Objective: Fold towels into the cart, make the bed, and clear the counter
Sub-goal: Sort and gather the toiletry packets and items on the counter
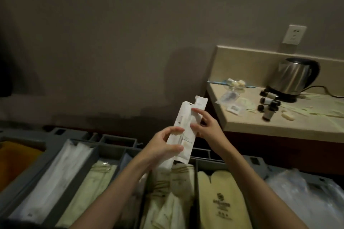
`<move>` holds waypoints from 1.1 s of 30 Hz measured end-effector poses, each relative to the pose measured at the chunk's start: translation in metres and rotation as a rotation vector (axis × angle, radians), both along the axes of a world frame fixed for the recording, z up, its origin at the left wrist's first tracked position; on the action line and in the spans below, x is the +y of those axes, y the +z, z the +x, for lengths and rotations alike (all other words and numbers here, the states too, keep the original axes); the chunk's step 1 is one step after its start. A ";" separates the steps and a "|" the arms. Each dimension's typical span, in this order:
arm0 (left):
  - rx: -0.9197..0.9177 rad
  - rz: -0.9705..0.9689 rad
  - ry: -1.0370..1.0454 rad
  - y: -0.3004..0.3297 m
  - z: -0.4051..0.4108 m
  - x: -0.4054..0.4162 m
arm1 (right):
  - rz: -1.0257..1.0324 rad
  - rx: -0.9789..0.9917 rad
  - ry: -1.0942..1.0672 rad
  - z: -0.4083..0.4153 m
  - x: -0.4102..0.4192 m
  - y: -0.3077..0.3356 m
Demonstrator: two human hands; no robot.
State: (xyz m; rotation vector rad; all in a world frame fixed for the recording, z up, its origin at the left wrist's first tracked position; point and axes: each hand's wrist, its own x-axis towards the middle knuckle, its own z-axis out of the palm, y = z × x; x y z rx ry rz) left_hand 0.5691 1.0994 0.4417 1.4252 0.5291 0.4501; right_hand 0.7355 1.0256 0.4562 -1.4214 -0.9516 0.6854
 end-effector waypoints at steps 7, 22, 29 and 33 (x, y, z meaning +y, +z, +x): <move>-0.008 -0.147 0.157 -0.040 -0.109 0.036 | -0.148 -0.027 0.104 -0.108 0.060 -0.047; 0.410 0.290 0.349 -0.065 -0.264 0.123 | -0.277 -0.022 0.227 -0.273 0.141 -0.094; 0.679 0.613 0.424 -0.096 -0.283 0.141 | -0.420 -0.331 0.194 -0.297 0.170 -0.120; 0.683 0.771 0.424 -0.120 -0.288 0.142 | -0.487 -0.683 0.092 -0.298 0.171 -0.135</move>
